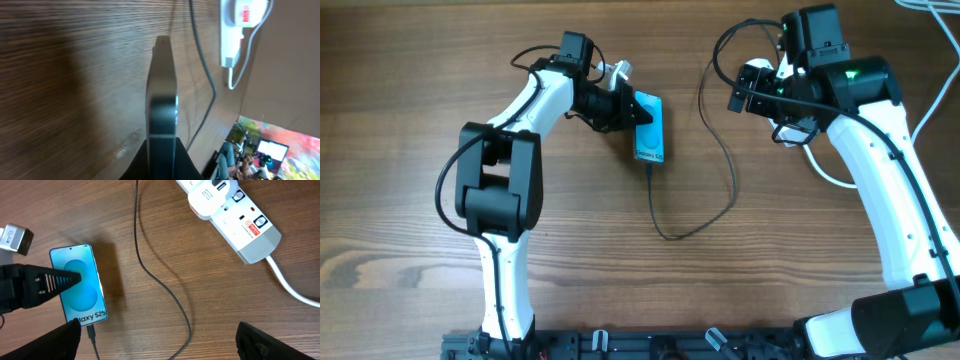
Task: Plug charger to phone and switch on socket
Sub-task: 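Lower the phone flat onto the table and open the left gripper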
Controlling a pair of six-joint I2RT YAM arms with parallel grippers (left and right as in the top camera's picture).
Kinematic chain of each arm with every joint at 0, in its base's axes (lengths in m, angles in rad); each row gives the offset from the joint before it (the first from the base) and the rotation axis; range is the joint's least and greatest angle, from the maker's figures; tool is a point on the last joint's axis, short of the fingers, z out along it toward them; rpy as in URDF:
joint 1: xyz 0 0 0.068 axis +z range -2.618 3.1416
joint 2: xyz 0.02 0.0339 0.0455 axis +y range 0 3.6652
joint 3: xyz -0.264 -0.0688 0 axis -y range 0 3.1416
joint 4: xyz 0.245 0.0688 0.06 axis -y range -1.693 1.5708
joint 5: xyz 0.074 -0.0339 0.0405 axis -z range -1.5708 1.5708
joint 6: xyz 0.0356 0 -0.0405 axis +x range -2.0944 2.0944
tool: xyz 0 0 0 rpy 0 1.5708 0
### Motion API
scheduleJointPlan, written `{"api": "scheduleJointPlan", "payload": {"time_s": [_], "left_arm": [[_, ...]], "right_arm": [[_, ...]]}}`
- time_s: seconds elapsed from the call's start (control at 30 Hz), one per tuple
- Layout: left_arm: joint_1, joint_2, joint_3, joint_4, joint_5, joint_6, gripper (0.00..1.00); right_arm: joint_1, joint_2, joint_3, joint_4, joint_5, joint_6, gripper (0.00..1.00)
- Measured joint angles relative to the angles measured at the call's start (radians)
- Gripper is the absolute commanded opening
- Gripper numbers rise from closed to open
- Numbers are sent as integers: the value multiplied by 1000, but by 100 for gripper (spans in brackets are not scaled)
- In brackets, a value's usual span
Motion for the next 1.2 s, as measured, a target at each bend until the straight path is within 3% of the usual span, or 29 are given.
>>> {"api": "scheduleJointPlan", "payload": {"time_s": [0.3, 0.37, 0.53, 0.63, 0.8, 0.9, 0.97, 1.07, 1.2], "left_arm": [[-50, 76, 0, 43, -12, 10, 4], [-55, 76, 0, 43, -12, 10, 11], [-55, 76, 0, 40, -48, 10, 14], [-55, 76, 1, 9, -88, 10, 23], [-57, 61, 10, -36, -165, 10, 26], [-57, 55, 13, -47, -195, 12, 37], [-58, 48, 18, -55, -210, 12, 51], [-55, 38, 26, -74, -223, 11, 54], [-27, 31, 31, -120, -238, 15, 72]], "right_arm": [[0, 0, 0, 7, 0, 0, 100], [0, 0, 0, 8, 0, 0, 99], [0, 0, 0, 8, 0, -1, 100], [0, 0, 0, 8, 1, -2, 99], [0, 0, 0, 8, 1, -4, 99], [0, 1, 0, 8, 10, -4, 100], [0, 1, 0, 8, 22, -5, 100], [0, 1, 0, 9, 63, -8, 100], [-2, 1, 0, 24, 132, -8, 100]]}}
